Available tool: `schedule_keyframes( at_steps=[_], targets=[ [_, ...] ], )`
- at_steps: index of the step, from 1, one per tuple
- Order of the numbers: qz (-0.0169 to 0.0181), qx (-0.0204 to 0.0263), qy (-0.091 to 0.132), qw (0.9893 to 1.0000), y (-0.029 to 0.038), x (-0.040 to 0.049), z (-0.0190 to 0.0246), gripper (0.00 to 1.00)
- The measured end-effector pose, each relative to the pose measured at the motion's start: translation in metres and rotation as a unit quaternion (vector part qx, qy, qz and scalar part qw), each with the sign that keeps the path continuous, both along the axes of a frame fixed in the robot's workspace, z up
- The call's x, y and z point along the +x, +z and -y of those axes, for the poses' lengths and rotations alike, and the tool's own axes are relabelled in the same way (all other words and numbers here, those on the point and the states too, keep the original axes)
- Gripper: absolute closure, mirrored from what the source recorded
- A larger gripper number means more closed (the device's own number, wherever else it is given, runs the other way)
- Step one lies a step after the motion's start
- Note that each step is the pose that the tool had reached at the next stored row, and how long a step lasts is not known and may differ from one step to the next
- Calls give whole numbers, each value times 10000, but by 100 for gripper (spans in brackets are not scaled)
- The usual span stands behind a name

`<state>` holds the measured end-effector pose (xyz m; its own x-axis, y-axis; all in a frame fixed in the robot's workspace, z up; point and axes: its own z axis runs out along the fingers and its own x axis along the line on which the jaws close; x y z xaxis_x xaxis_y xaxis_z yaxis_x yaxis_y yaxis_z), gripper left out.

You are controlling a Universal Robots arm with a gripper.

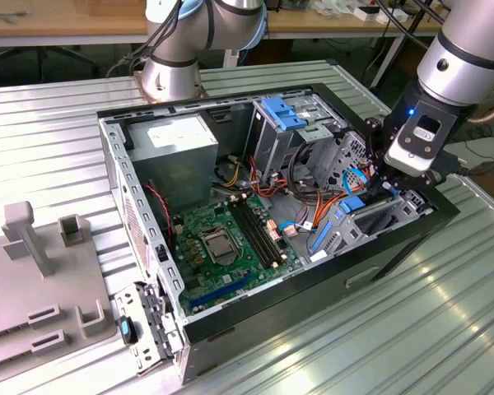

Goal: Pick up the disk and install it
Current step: 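Insert the second disk wire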

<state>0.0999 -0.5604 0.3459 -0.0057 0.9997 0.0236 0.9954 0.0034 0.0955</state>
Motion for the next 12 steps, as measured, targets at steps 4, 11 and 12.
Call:
schedule_keyframes(
  at_steps=[4,11,12],
  targets=[
    [0,-1,0,10000,-17,0,0,84],
    [0,5,-53,10000,-3,0,0,84],
    [0,2,-74,10000,7,0,0,84]
  ],
)
